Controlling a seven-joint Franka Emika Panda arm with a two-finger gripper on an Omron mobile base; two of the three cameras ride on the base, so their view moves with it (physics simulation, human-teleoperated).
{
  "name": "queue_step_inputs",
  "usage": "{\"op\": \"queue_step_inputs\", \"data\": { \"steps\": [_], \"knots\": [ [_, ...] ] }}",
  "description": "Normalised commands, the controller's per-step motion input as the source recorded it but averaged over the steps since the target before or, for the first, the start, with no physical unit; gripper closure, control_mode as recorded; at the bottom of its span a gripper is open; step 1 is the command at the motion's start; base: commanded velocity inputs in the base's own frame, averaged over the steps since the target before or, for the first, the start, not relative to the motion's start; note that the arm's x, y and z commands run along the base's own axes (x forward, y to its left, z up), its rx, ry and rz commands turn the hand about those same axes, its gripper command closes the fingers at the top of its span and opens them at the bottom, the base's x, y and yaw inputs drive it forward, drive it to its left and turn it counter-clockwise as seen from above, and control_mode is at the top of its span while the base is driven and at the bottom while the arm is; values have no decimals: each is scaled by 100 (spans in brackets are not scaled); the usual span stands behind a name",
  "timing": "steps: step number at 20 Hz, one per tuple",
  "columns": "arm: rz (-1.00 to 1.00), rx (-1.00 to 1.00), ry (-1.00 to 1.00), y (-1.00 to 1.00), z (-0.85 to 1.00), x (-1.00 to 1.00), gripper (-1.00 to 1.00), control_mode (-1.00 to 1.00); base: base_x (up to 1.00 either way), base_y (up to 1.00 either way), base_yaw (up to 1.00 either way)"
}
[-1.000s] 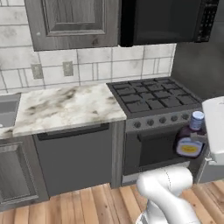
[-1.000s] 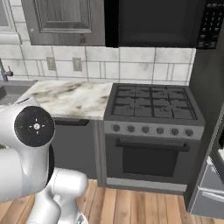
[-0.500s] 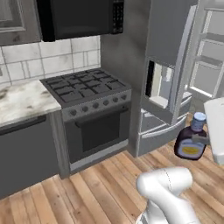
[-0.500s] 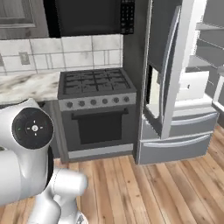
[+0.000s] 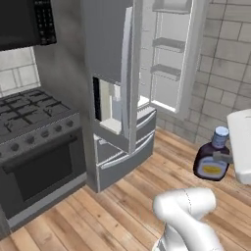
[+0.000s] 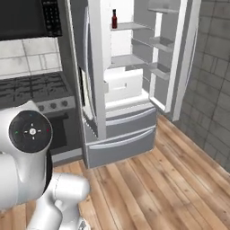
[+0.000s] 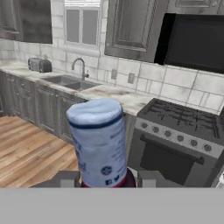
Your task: Place the condiment bottle and condiment bottle from the counter to the top shelf of the fridge. If the existing items in the fridge are on the top shelf, move them to other shelves.
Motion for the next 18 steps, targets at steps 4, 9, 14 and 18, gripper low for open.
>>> {"op": "queue_step_inputs", "data": {
  "steps": [4,9,14,18],
  "knots": [
    [0,0,0,0,0,0,100,100,99,-99,-7],
    [0,0,0,0,0,0,100,100,100,-86,3],
    [0,0,0,0,0,0,100,100,92,-78,20],
    [0,0,0,0,0,0,100,100,68,-54,28]
  ]
}}
